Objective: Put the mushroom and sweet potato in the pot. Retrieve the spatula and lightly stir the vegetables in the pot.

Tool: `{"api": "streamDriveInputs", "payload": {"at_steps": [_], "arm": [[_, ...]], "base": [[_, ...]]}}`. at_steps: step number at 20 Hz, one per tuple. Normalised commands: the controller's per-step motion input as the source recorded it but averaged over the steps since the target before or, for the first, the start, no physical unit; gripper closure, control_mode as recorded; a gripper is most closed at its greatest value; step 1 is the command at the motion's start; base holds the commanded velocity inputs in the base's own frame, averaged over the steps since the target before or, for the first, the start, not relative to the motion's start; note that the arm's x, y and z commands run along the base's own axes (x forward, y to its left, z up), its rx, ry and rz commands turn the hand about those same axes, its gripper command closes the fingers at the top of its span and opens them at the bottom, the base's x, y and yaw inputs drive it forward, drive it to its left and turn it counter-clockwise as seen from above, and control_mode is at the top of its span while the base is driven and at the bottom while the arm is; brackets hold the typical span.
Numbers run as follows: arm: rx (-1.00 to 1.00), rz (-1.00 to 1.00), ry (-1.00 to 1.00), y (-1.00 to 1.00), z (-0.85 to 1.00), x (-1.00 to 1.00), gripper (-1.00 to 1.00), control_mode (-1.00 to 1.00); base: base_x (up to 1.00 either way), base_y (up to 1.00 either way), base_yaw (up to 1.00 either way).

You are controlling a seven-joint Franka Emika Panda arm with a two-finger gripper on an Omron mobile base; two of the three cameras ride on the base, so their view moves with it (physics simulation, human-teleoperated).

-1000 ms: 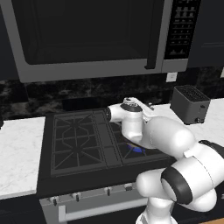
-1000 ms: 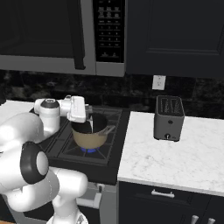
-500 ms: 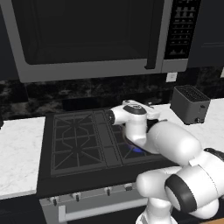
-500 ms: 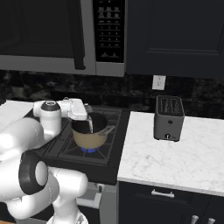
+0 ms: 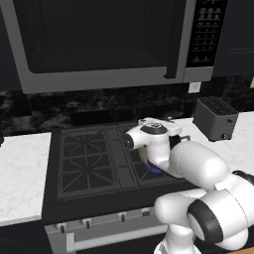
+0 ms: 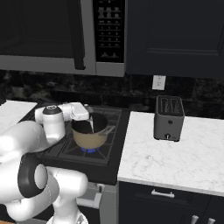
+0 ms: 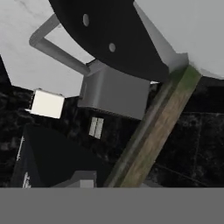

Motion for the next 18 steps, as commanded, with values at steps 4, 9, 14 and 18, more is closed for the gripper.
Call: {"api": "streamDriveInputs", "payload": {"at_steps": [4,9,14,18], "arm": [[-0.21,0.12,0.13,0.00,-0.56,0.02,1.00,-1.00],[-0.16,0.22,0.07,0.00,-0.29,0.00,1.00,-1.00],[-0.10,0.20,0.15,-0.03,0.00,-0.01,1.00,-1.00],[-0.07,0.14,0.03,0.00,0.00,0.00,1.00,-1.00]], "base": [[0.00,0.00,0.00],[0.00,0.00,0.00],[0.00,0.00,0.00],[0.00,0.00,0.00]]}}
